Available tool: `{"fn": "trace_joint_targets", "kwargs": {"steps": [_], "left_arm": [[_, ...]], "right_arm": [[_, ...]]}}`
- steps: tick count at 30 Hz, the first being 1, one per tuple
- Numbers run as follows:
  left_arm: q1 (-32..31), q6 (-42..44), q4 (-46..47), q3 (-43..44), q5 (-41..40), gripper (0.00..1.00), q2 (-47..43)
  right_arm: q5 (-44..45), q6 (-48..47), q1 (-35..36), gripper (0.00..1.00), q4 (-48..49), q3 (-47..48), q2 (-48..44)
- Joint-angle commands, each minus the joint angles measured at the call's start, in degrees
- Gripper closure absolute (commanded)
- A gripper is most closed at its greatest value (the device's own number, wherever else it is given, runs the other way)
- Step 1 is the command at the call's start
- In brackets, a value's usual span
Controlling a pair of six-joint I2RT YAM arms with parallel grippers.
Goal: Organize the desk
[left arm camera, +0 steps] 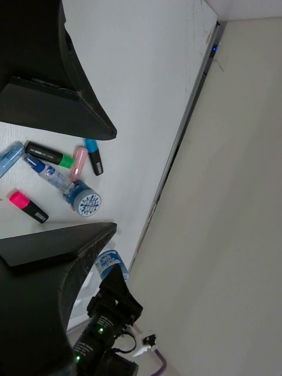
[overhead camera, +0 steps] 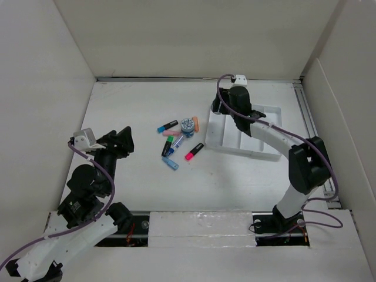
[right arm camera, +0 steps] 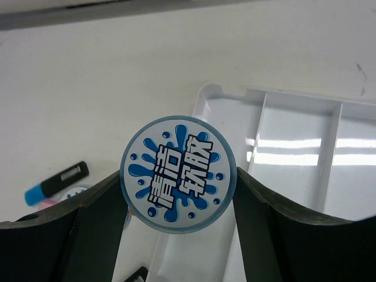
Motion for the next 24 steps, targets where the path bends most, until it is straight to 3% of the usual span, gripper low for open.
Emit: {"fn": "trace_joint_targets", "kwargs": {"steps": [1, 17, 24], "left_arm": [[0.44, -0.12, 1.24, 0.52, 1.01, 0.46, 0.91], [0.44, -0.30, 1.06, 0.26, 1.27, 0.45, -1.11], [0.44, -0.12, 1.68, -0.27, 1.45, 0.45, -0.59]], "right_arm": [[0.12, 0.89, -0.76, 0.49, 3.07, 2.14, -0.16], [5.92, 1.33, -6.56, 0.49, -1.05, 4.52, 4.15], [13.31, 5.71, -15.26, 0.49, -3.52, 1.63, 0.56]]}}
